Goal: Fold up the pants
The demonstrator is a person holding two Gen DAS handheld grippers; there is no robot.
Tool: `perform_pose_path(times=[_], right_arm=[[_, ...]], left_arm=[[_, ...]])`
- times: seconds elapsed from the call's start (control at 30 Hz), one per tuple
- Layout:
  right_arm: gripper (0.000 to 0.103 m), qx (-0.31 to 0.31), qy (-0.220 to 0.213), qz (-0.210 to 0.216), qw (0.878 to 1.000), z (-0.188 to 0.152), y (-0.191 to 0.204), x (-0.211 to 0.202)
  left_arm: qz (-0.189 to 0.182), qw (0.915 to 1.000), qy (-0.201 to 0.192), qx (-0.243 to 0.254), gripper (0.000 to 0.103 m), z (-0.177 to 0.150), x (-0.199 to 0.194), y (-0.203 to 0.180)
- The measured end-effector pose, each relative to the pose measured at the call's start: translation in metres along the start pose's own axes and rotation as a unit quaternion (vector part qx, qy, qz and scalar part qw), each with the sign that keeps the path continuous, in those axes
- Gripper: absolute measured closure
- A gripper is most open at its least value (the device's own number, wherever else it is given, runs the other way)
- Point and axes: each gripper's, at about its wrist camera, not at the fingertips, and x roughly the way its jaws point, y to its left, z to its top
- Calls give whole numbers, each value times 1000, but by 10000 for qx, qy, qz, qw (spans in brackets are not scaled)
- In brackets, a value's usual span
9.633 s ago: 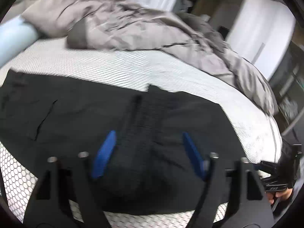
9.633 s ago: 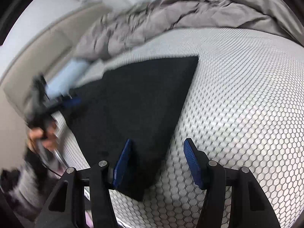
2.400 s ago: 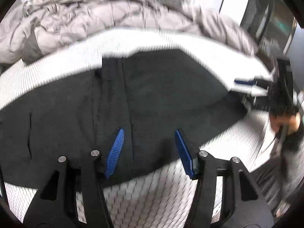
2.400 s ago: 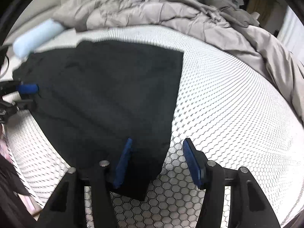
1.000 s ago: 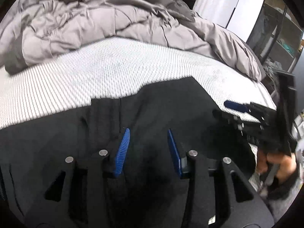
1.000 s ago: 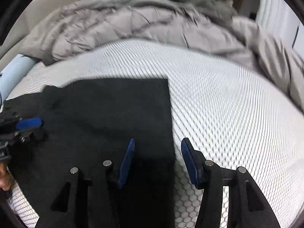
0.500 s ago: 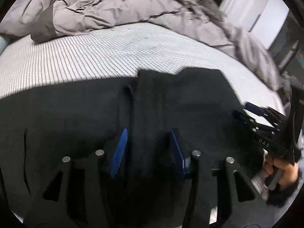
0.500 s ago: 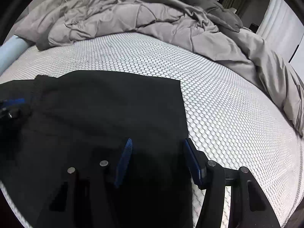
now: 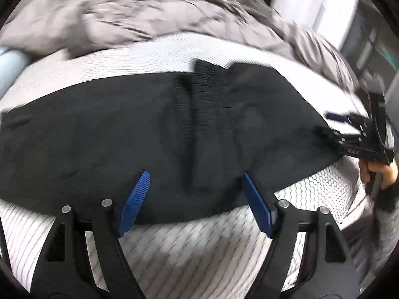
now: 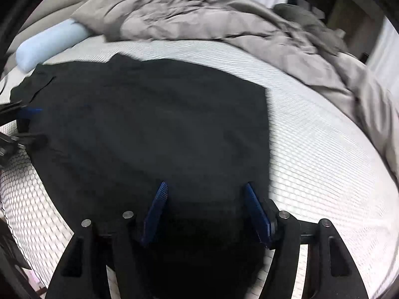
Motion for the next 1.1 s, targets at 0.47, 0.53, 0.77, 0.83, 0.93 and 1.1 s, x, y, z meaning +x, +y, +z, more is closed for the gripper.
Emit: perform_pose_path(times=[0.47, 0.53, 0.77, 0.83, 0.93, 1.1], right_arm=[[15, 1252, -925, 817, 9844, -9, -52, -51], [15, 1145, -871, 793, 9864, -9, -45, -49], [15, 909, -771, 768, 9899, -9, -37, -38], [15, 900, -800, 771, 9897, -9, -38, -38], [15, 936, -875, 752, 9889, -6, -42, -40], [15, 1133, -993, 765, 9856, -5, -54, -44]], left_arm=[[374, 9061, -1028, -4087, 21, -56, -56, 205], [533, 9053, -1085, -4073, 49, -46, -50, 210], [1561, 9284, -1397, -3070, 101, -13, -60, 165], [1532, 9356, -1692, -2692, 101, 4, -74, 138], [1154, 9505, -1987, -2091, 102, 27, -95, 83], [273, 9734, -2140, -768, 102, 74, -102, -50]])
